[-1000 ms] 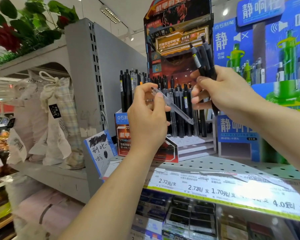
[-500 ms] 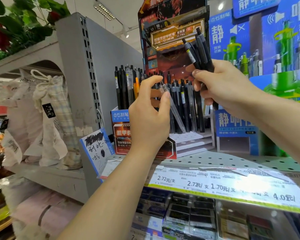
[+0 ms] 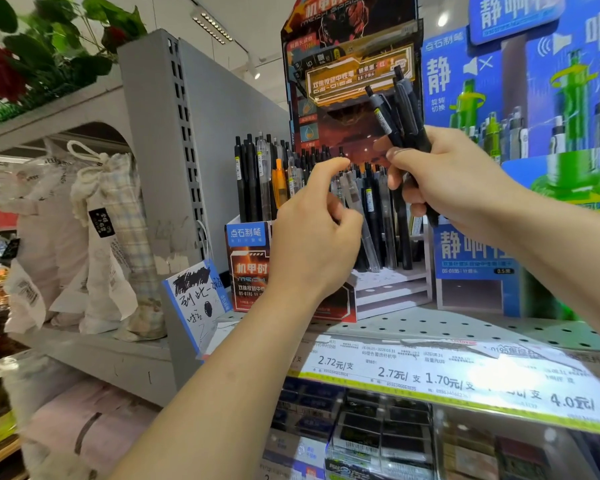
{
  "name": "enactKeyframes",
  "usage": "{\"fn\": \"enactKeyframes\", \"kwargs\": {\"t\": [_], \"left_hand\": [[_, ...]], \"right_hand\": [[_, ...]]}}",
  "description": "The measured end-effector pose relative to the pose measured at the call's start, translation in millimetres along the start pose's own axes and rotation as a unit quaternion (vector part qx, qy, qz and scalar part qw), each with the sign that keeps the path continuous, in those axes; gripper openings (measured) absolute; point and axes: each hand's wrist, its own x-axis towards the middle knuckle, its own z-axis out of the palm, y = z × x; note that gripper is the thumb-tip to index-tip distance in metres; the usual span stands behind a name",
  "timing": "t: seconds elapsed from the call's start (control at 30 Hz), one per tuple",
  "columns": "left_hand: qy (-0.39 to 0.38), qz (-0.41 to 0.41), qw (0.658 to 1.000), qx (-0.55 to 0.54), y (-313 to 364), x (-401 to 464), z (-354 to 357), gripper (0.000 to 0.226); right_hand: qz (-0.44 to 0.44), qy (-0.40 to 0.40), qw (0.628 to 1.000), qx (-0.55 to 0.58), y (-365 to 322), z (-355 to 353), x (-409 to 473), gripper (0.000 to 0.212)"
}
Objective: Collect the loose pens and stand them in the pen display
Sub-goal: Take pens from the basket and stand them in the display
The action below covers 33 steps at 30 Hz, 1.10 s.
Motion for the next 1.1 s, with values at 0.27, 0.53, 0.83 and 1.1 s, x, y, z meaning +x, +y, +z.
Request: {"fn": "enactKeyframes", "kwargs": {"t": [0.27, 0.53, 0.83, 1.1], "left_hand": [[-0.173, -0.055, 0.977, 0.109, 11, 9, -3, 0.077], [-0.166, -0.071, 0.976, 0.125, 13, 10, -2, 0.069], [-0.007, -0.144, 0.986, -0.089, 9, 10, -4, 0.03], [0.082, -0.172, 0.952, -0.238, 6, 3, -8, 0.004]], "right_hand": [[0.005, -0.025, 1.0, -0.017, 2, 0, 0, 0.017], [0.004, -0.027, 0.998, -0.062, 4, -4, -2, 0.017], [-0.019, -0.117, 0.992, -0.035, -3, 3, -8, 0.019], [-0.027, -0.098, 0.993, -0.058, -1, 3, -8, 0.021]]}}
